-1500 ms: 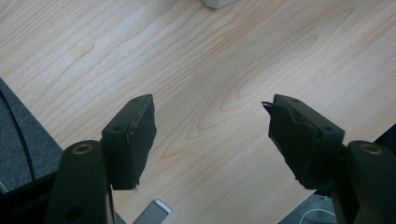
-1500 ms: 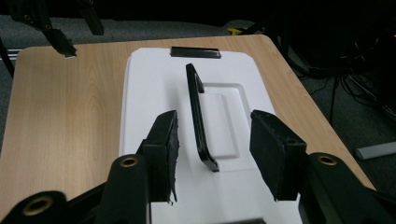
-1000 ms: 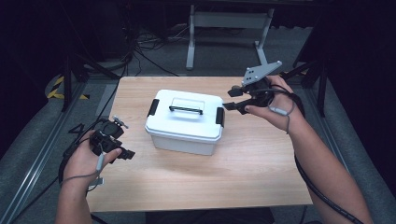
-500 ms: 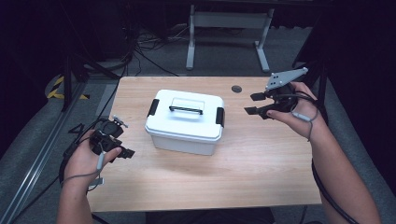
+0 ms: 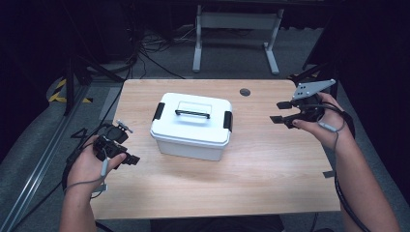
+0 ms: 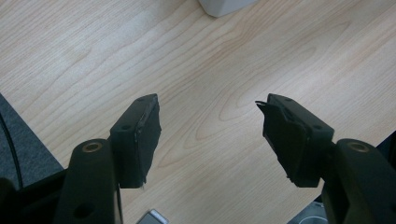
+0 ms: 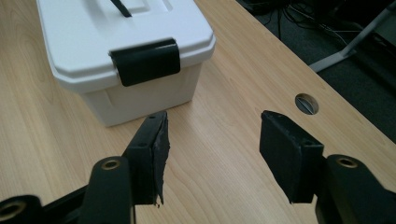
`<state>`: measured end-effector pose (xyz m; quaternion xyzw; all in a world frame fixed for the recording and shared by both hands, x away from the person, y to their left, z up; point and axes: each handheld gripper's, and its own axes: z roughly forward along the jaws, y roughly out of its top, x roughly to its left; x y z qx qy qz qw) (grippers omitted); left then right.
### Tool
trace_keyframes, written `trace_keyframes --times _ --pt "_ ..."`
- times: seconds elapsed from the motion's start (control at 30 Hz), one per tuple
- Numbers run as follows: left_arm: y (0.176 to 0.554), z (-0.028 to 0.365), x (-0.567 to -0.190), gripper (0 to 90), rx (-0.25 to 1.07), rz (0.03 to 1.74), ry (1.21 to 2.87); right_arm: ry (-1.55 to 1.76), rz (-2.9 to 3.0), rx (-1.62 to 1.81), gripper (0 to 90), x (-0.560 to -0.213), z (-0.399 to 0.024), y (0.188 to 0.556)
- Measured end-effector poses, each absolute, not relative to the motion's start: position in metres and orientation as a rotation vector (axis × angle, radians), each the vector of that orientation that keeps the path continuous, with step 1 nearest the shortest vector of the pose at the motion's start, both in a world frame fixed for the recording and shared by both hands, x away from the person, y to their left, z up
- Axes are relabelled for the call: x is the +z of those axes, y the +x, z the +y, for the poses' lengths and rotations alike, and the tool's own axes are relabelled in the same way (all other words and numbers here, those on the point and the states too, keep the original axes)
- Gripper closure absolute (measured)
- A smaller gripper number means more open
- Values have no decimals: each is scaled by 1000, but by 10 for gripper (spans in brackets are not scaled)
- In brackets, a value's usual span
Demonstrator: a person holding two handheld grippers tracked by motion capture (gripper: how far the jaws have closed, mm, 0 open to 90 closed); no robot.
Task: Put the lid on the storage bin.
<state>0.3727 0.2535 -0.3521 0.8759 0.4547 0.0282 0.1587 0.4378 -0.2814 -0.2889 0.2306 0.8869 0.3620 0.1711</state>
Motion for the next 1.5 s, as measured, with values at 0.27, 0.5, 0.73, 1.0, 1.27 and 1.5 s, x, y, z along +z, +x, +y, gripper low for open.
trace_keyframes --times 0.27,0.5,0.73,1.0,1.27,1.5 --pt "374 250 -355 370 81 1304 2512 743 2505 992 418 -318 -296 437" --pt "375 254 -356 388 62 1324 2496 819 2492 1027 414 -344 -304 440" --pt "377 256 -360 388 76 1330 2494 874 2507 1002 412 -372 -307 444" --pt "379 257 -362 374 96 1317 2501 899 2545 940 404 -392 -307 446" --pt "381 258 -366 371 95 1321 2505 931 2592 867 401 -412 -303 449" --pt "385 261 -372 354 135 1298 2510 994 2592 809 410 -432 -307 455"
